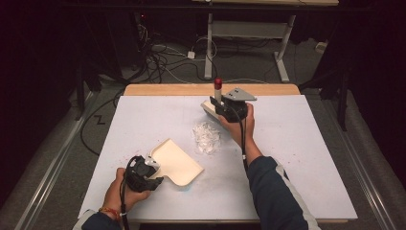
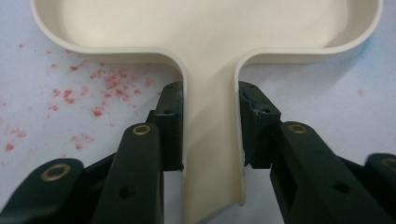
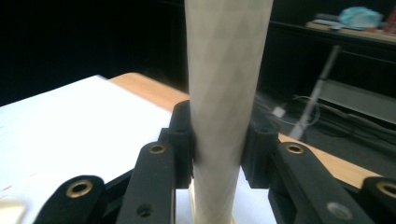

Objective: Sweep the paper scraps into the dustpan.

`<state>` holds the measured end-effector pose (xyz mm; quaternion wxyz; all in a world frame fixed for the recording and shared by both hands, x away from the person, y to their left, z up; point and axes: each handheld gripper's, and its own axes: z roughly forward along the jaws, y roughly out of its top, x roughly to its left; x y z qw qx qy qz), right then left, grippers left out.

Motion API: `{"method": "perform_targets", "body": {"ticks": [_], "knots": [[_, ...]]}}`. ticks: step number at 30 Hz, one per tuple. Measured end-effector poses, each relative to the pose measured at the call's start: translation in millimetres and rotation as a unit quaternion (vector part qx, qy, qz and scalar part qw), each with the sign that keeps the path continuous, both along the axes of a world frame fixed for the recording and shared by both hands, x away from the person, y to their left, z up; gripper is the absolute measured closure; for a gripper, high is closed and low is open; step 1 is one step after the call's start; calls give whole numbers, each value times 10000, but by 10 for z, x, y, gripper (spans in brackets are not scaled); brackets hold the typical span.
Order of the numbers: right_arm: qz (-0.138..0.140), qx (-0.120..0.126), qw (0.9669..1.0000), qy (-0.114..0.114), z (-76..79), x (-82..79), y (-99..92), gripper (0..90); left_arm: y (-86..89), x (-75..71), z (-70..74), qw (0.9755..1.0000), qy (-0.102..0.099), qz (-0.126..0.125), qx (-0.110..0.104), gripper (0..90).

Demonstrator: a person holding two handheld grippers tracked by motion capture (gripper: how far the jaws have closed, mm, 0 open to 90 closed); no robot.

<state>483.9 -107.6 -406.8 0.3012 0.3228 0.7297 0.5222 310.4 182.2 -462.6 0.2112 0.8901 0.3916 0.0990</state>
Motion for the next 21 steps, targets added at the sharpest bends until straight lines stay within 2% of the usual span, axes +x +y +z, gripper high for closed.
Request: {"method": "perform_targets", "body": {"ticks": [7,17,18,21], "knots": [[480,-133,9987,125,-46,-177,81,682,-32,42,4,10000,0,9,37,634],[708,-218,9971,176,-64,-341,109,675,-85,97,9,10000,-28,-4,53,634],[723,-305,9968,171,-70,-371,115,674,-98,101,16,10000,-54,-1,80,634],[760,-366,9963,143,-67,-416,133,674,-120,118,16,9999,-37,-14,99,634]]}}
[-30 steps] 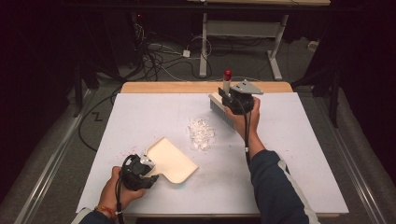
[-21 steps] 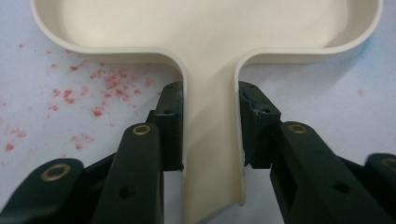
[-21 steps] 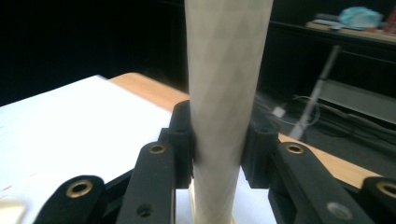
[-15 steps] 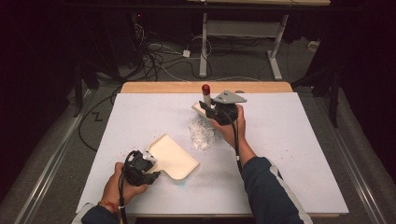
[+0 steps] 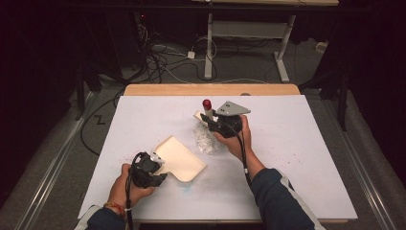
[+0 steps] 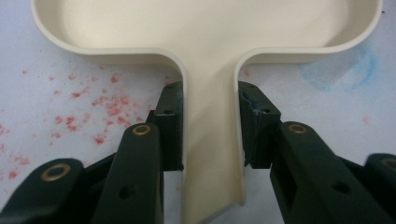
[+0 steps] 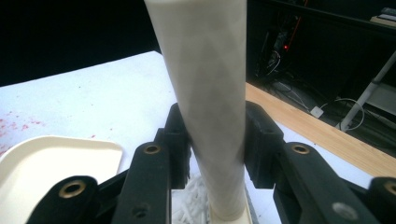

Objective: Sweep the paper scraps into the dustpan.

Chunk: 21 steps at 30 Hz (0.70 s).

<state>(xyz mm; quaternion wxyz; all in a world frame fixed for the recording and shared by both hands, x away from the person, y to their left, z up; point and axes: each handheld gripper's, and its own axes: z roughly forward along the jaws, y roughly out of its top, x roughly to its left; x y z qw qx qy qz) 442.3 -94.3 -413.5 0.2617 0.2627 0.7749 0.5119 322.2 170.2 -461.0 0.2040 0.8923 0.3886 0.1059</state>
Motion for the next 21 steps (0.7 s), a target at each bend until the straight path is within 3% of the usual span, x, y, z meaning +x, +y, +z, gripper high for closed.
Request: {"method": "perform_targets", "body": {"ticks": [10,21], "knots": [[253,74,9996,46,32,-231,129,677,-83,65,-20,10000,50,26,-33,633],[781,61,9969,35,56,-544,339,684,-170,157,-23,10000,80,-36,26,633]]}}
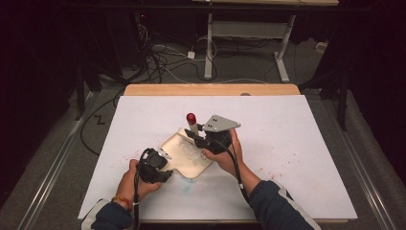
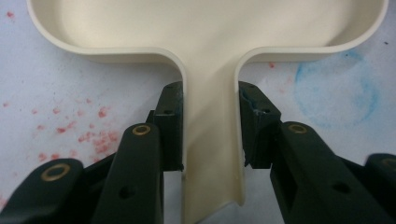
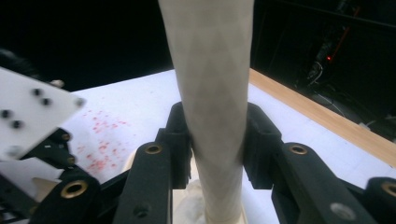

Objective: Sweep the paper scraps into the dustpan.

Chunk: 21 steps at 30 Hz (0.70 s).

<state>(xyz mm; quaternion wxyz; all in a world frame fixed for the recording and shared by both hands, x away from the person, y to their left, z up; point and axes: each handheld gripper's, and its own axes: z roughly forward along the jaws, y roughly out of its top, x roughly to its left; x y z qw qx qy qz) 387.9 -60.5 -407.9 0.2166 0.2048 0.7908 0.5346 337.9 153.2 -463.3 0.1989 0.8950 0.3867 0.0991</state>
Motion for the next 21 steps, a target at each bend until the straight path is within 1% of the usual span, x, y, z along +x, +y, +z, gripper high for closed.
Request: {"method": "perform_targets", "body": {"ticks": [1,2,3,4,5,6,7,8,10,11,12,13,14,15,18,19,20,21], "knots": [[0,0,10000,0,0,0,0,684,0,0,0,10000,0,0,0,633],[143,-197,9997,-99,9,-53,65,685,-8,9,1,10000,2,-5,9,633],[159,-257,9994,-154,13,-71,87,685,-10,8,0,10000,-2,-8,13,633],[212,-290,9992,-188,21,-79,105,687,-10,2,-5,10000,-3,8,-23,633],[234,-284,9992,-174,33,-84,115,690,-10,2,-5,10000,-3,8,-23,632],[260,-278,9991,-191,50,-86,120,695,5,-3,-18,10000,-32,13,-88,632],[260,-278,9991,-191,50,-86,120,695,5,-3,-18,10000,-32,13,-88,632],[262,-190,9992,-221,100,-95,111,705,13,-9,-24,9999,-42,17,-134,632],[273,-91,9994,-189,147,-97,90,706,24,-12,-26,9999,-72,-22,-137,632],[277,-58,9994,-181,171,-96,79,706,25,-15,-28,9999,-88,-34,-139,632],[232,-69,9994,-259,187,-97,74,705,25,-15,-28,9999,-88,-34,-139,632],[232,-69,9994,-259,187,-97,74,705,27,-18,-29,9998,-111,-40,-141,632],[142,-137,9992,-335,221,-103,48,705,38,-19,-32,9998,-112,-69,-160,631],[128,-130,9993,-330,233,-102,31,705,41,-18,-33,9998,-109,-78,-173,631],[6,56,9994,-353,298,-99,-50,705,44,-21,-34,9997,-127,-83,-170,631],[6,56,9994,-353,298,-99,-50,705,42,-28,-33,9997,-153,-83,-152,631],[-107,129,9992,-365,356,-96,-96,705,37,-44,-36,9997,-182,-74,-141,630],[-152,172,9992,-339,385,-97,-117,705,37,-44,-36,9997,-182,-74,-141,630]]}}
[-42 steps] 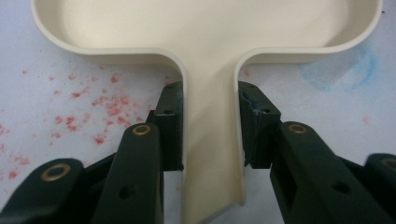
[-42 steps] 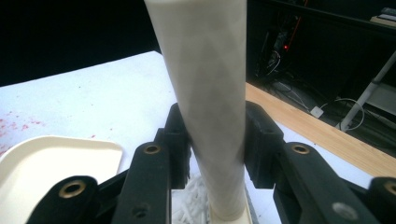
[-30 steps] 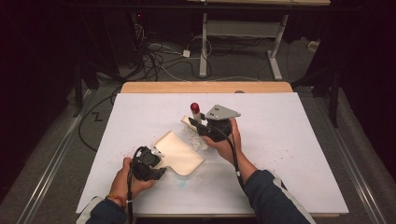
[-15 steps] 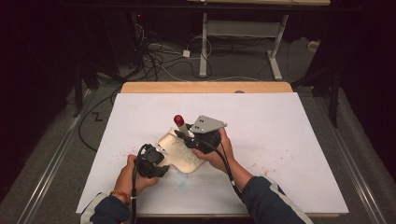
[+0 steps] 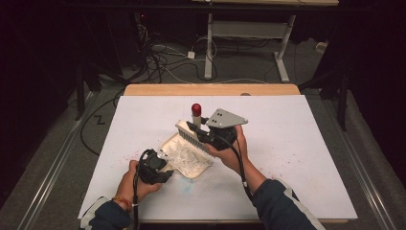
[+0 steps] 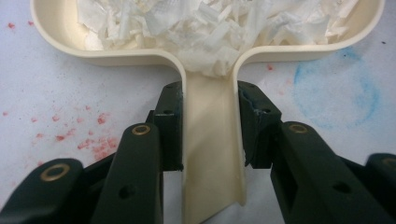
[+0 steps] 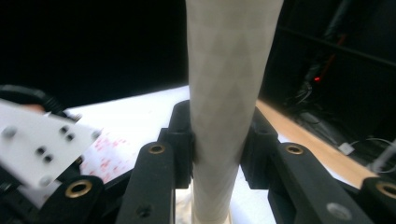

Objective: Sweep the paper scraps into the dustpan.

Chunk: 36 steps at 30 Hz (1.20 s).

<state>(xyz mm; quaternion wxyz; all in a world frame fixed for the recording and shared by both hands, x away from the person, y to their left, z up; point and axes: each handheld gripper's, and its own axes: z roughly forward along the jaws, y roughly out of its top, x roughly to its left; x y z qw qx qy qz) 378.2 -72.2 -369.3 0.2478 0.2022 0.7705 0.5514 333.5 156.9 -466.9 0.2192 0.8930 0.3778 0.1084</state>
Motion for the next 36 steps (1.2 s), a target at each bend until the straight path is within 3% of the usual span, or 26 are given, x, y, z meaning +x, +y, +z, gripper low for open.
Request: {"method": "perform_targets", "body": {"ticks": [5,8,15,19,21,23,24,26,28,29,33,36], "knots": [[-222,-86,9996,-155,84,-9,-81,705,29,-20,-2,10000,6,27,-43,631],[-302,-161,9994,-106,83,-10,-131,705,58,-42,-7,10000,-9,26,-52,631],[-764,-597,9953,7,-70,-61,-436,705,93,-85,11,10000,37,48,51,631],[-822,-816,9932,121,-171,-66,-460,705,104,-93,1,9999,55,109,11,632],[-626,-786,9944,331,-228,-154,-403,704,96,-96,1,9999,52,114,26,632],[-607,-832,9941,331,-235,-206,-356,702,95,-94,1,9999,60,118,27,632],[-347,-974,9942,291,-246,-320,-223,702,94,-95,1,9999,55,117,31,632],[-121,-1012,9944,263,-242,-398,-123,703,94,-97,2,9999,51,110,43,631],[-32,-993,9947,266,-234,-439,-73,704,97,-95,-2,9999,52,116,29,631],[154,-877,9957,252,-199,-512,-7,705,99,-99,-7,9999,42,150,5,631],[272,-843,9960,73,-100,-607,43,705,93,-116,-7,9999,8,153,25,630],[262,-819,9963,61,-46,-599,29,705,101,-123,-8,9999,12,158,2,630]]}}
